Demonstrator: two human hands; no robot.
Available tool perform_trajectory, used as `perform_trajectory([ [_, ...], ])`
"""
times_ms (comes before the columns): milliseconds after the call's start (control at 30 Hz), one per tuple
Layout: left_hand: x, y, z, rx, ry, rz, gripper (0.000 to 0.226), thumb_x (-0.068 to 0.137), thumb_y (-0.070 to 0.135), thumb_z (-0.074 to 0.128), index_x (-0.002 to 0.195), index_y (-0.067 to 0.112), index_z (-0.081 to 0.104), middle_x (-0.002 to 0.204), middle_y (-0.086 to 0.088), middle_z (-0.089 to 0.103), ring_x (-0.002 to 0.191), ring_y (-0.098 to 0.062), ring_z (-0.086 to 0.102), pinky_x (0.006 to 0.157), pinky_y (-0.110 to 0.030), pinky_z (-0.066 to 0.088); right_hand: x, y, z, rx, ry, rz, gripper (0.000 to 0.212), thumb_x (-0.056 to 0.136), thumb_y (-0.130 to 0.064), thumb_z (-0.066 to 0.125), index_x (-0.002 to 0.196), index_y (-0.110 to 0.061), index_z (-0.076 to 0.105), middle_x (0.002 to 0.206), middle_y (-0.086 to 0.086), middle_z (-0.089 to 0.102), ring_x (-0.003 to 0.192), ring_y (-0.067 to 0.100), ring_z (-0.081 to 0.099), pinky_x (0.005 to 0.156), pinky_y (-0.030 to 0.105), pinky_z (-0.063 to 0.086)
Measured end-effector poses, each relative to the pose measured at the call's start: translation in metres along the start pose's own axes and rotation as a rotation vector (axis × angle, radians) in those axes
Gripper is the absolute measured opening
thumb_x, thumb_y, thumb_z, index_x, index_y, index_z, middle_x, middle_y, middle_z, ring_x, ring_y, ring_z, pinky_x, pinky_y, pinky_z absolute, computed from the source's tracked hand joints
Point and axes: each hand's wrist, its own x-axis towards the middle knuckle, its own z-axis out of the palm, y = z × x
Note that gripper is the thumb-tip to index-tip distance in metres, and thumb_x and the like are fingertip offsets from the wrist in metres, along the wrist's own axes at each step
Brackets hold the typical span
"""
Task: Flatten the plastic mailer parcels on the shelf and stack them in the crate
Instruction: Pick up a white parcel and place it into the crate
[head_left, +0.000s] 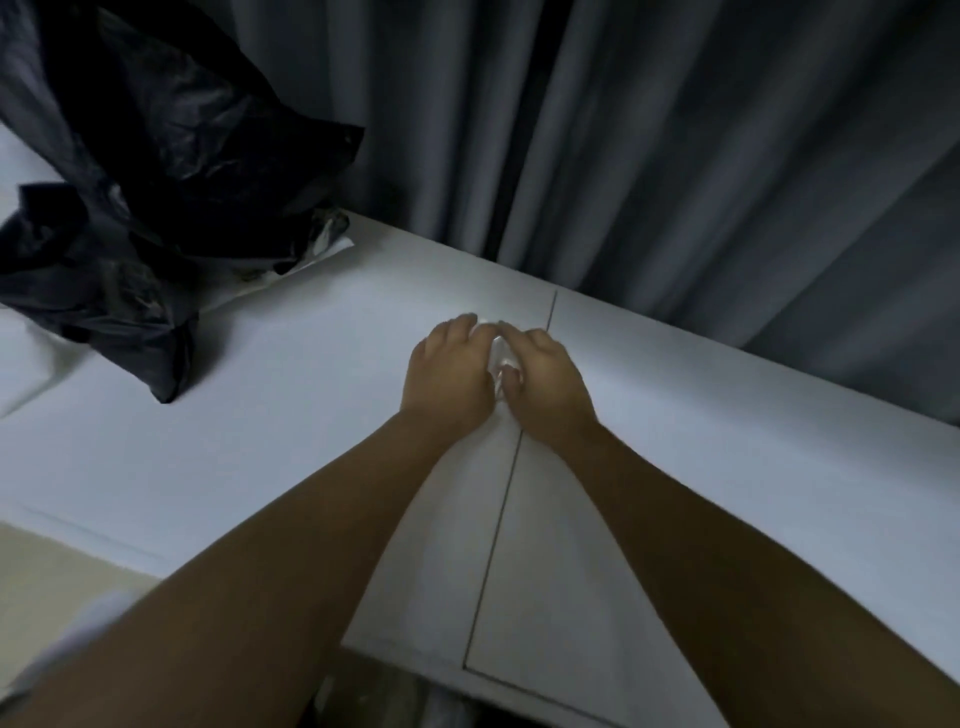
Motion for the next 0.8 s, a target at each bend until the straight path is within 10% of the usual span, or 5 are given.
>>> perform_trajectory([
  [367, -0.095, 0.085, -0.055, -0.365, -0.163, -0.017, 0.005, 0.101, 0.02, 0.038, 0.103, 0.016, 0.039, 0.097, -0.008, 0.056, 0.08, -0.023, 0.051, 0.064, -0.031, 0.037, -0.127, -0.026, -0.113, 0.319, 0.074, 0.291, 0.027, 0.09, -0.02, 0.061, 0.117, -0.02, 0.063, 0.11, -0.001, 0.066, 0.09, 0.013, 0.059, 0.078, 0.019, 0.046],
  [800, -0.161, 0.172, -0.07, -0.698, -0.216, -0.228, 0.023, 0.104, 0.028, 0.026, 0.117, 0.016, 0.039, 0.1, -0.009, 0.056, 0.082, -0.021, 0.055, 0.061, -0.029, 0.041, -0.261, -0.035, -0.174, 0.912, 0.068, 0.444, 0.029, 0.096, -0.03, 0.054, 0.123, -0.021, 0.055, 0.109, 0.003, 0.067, 0.093, 0.013, 0.066, 0.082, 0.028, 0.052],
])
